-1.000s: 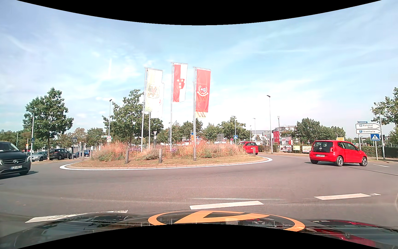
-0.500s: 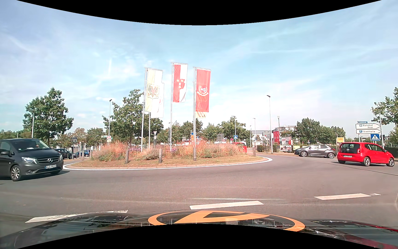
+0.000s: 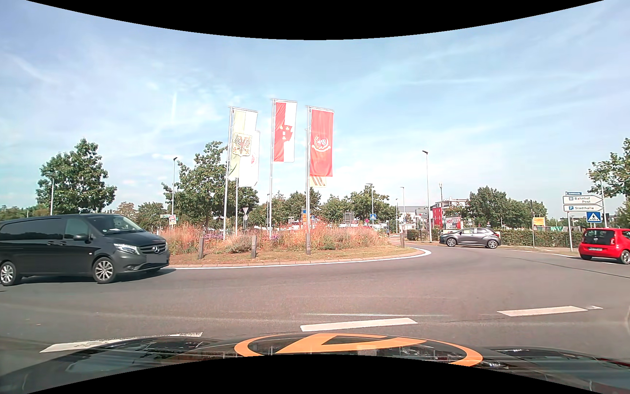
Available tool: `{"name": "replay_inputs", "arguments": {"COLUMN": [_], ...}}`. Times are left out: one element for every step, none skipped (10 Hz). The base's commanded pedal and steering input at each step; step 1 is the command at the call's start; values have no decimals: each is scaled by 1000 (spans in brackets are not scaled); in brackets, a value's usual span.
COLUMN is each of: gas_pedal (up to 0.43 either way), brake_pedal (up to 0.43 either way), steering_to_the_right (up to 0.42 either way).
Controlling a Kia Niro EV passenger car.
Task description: Follow the waypoints while adhering to traffic rules and regulations
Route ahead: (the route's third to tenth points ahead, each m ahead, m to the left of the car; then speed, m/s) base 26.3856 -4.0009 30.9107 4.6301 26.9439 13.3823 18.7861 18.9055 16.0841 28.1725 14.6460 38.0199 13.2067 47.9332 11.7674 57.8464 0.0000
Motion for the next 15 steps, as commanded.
{"name": "replay_inputs", "arguments": {"gas_pedal": [0, 0, 0, 0, 0, 0, 0, 0, 0, 0, 0, 0, 0, 0, 0], "brake_pedal": [165, 165, 165, 165, 165, 165, 165, 165, 165, 165, 165, 165, 165, 165, 165], "steering_to_the_right": [28, 28, 28, 28, 28, 28, 28, 28, 28, 28, 28, 28, 29, 28, 28]}}
